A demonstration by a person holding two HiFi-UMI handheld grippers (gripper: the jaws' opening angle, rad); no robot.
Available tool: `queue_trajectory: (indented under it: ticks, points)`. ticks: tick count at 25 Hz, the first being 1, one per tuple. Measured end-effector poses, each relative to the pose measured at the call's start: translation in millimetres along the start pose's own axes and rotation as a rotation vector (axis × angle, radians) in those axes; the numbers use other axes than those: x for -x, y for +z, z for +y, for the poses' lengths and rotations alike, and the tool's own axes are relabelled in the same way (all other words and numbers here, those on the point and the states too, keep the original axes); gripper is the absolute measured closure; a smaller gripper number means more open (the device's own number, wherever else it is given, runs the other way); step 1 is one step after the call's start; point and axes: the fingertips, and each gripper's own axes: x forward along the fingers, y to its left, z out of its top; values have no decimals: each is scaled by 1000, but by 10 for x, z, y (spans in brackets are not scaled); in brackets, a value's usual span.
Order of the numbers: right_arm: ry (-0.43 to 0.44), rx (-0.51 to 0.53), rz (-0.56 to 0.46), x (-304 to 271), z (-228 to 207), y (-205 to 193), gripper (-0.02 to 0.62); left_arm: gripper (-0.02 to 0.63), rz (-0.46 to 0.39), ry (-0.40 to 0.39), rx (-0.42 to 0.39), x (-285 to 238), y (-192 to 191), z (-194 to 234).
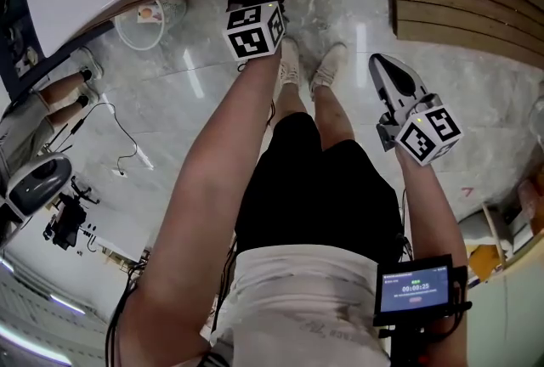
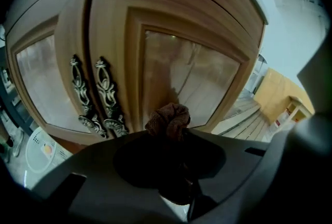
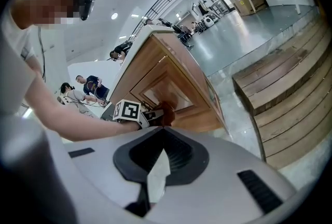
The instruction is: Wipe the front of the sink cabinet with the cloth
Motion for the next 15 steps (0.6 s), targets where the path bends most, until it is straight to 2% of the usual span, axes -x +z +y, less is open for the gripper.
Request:
queue_trajectory:
  ticks: [9, 12, 15]
  points:
    - [10, 19, 34, -54, 72, 25, 583, 486, 20, 86, 58, 189, -221, 465]
    - [4, 22, 35, -20, 57, -8, 583, 486, 25, 74, 3, 223, -262, 457]
    - [40, 24, 28, -163, 89, -52, 583, 486, 18, 98, -42, 277, -184, 646]
